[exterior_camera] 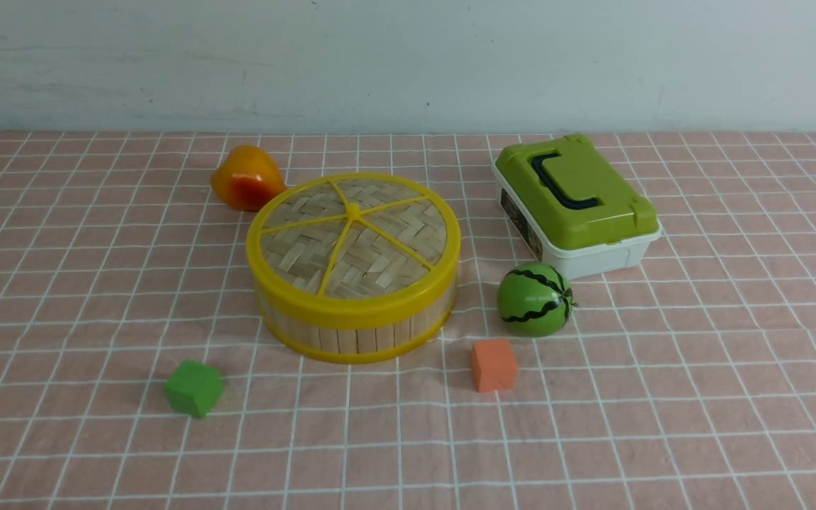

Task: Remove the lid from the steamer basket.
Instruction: Use the left arm to lift the lid of the steamer

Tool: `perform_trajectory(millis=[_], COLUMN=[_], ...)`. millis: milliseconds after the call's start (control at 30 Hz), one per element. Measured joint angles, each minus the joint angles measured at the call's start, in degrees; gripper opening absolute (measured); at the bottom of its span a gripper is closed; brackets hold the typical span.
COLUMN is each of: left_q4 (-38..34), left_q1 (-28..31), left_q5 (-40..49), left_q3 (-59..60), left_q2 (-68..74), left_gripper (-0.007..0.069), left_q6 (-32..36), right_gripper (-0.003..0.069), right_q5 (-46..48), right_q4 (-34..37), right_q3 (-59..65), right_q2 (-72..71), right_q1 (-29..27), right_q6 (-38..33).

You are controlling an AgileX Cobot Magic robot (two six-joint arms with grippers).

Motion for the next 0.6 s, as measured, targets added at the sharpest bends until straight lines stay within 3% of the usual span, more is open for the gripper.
perform_trajectory(millis=[33, 167, 333, 500, 600], left_q4=[0.0, 0.0, -0.2, -1.3, -2.3], left_q1=[0.0, 0.0, 0.0, 0.0, 0.0], left_q5=[-0.8, -21.0, -37.8, -49.1, -47.5], left_q3=[0.0, 0.0, 0.0, 0.0, -1.8], left_q2=[0.0, 0.0, 0.0, 0.0, 0.0], left_gripper=[0.0035, 0.0039, 0.0040, 0.0042, 0.0043], left_q6=[0.0, 0.0, -0.3, -2.5, -5.0], right_gripper=[0.0241, 0.0241, 0.0241, 0.0241, 0.0241], right_q5=[0.0, 0.0, 0.0, 0.0, 0.0], right_q4=[0.0, 0.0, 0.0, 0.0, 0.0], right_q3=[0.0, 0.0, 0.0, 0.0, 0.0], right_q2=[0.0, 0.0, 0.0, 0.0, 0.0], right_q1=[0.0, 0.0, 0.0, 0.0, 0.0], right_q6=[0.0, 0.0, 0.0, 0.0, 0.0])
